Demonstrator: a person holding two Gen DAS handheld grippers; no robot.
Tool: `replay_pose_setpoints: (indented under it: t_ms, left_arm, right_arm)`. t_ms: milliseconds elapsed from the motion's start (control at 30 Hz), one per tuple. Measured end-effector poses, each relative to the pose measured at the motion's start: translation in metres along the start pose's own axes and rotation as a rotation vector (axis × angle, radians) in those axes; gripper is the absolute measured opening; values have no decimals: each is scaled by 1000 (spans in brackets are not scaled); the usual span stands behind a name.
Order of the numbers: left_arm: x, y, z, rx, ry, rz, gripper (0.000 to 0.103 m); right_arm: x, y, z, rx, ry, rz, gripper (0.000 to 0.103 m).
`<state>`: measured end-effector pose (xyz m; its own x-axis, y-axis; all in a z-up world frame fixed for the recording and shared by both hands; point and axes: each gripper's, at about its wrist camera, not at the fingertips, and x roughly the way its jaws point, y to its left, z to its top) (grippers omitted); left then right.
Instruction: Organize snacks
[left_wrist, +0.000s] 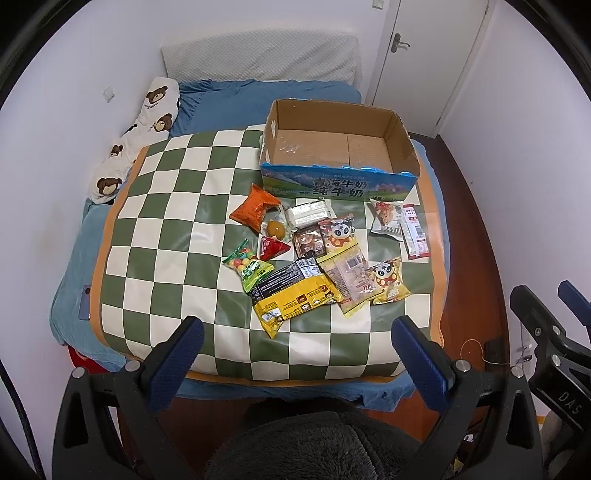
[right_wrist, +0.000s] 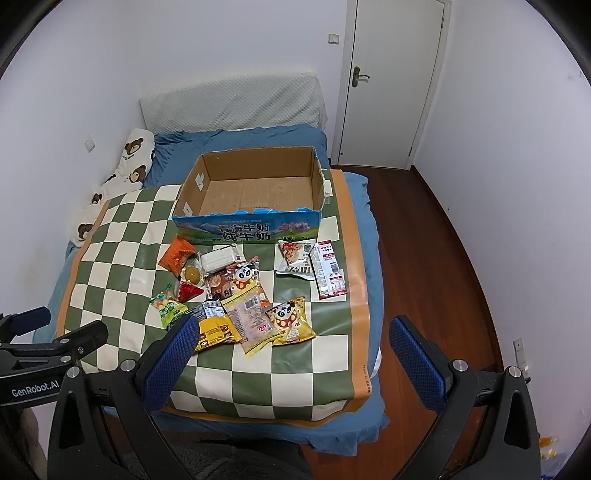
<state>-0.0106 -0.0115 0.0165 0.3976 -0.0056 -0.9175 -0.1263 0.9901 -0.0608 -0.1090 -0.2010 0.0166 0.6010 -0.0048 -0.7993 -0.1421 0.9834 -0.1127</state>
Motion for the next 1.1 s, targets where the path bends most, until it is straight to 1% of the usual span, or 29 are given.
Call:
replay_pose_setpoints:
  t_ms: [233,267,333,467,833,1100]
  left_arm:
    - [-4,-1,-1,1,-6,-2,103]
    - [-5,-2,-1,2,-7,-3,103]
    - [-6,-2,-1,3,-7,-3,103]
    - [-12,-2,-1,7,-11,-6,103]
    - [-13,-3,-1,6,-11,-7,103]
    - [-20,-3,0,7,-19,-10,103]
  right_arm:
    - [-2,-2,2,4,-1,5,103]
    - [-10,-4,1,4,-7,7,103]
    - [-13,-4,2,0,-9,8,103]
    - [-13,-4,2,4,-13,7,103]
    - [-20,-6,1,7,-28,8,103]
    - [-22,-6,-2,9,-36,9,103]
